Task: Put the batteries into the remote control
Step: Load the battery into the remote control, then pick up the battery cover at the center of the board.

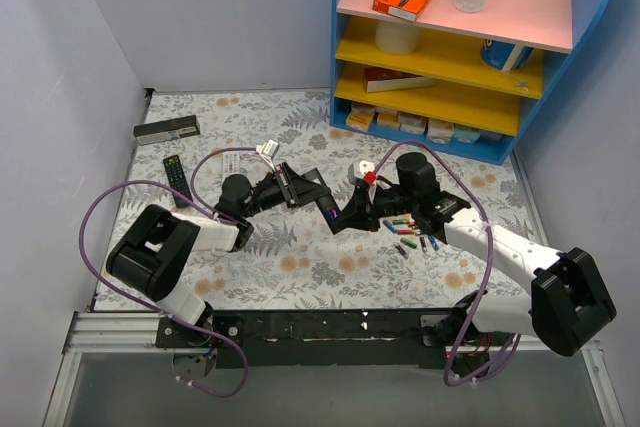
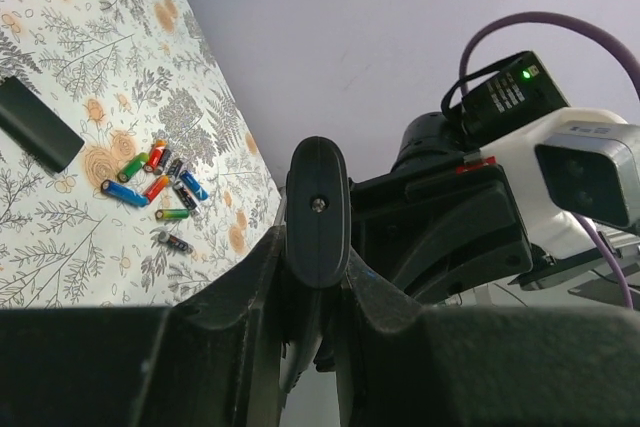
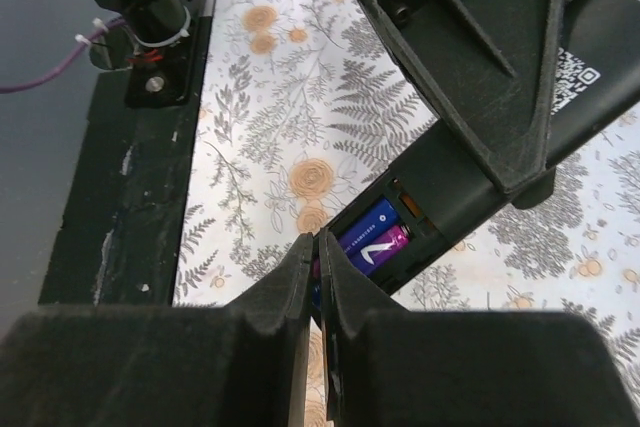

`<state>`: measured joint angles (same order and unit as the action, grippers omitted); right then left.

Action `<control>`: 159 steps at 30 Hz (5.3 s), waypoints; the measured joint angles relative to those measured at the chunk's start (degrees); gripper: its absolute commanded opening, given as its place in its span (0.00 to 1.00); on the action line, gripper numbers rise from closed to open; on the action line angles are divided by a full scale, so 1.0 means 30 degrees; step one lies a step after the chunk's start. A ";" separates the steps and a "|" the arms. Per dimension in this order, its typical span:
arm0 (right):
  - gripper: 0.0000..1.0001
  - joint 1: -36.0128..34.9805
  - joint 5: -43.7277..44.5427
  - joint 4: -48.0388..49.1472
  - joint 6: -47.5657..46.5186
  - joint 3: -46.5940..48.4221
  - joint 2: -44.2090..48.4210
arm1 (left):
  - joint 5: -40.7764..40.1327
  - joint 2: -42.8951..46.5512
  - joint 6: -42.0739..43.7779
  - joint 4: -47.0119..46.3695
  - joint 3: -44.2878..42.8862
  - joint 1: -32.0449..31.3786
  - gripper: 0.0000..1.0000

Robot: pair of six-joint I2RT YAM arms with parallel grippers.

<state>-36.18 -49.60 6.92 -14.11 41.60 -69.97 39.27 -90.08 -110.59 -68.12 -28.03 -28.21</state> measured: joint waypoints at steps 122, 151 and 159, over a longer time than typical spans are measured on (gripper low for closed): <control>0.09 -0.3111 0.8590 -0.8714 -0.6776 0.4444 0.0699 | 0.0051 0.1341 0.0080 1.3646 -0.5071 0.0379 0.00; 0.67 -0.3024 1.1096 -0.8123 -0.0262 0.5705 -0.1056 | -0.4328 0.4022 0.5428 1.9649 -0.5319 -0.0007 0.00; 0.76 -0.0918 1.6160 -1.0040 0.3315 0.6011 -0.1945 | -0.7038 0.5894 0.6761 2.0553 -0.2004 0.0415 0.00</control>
<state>-38.94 -1.13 -23.20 -4.16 59.64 -75.81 18.15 -72.40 -90.30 -6.46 -34.04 -26.96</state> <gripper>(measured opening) 0.733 0.188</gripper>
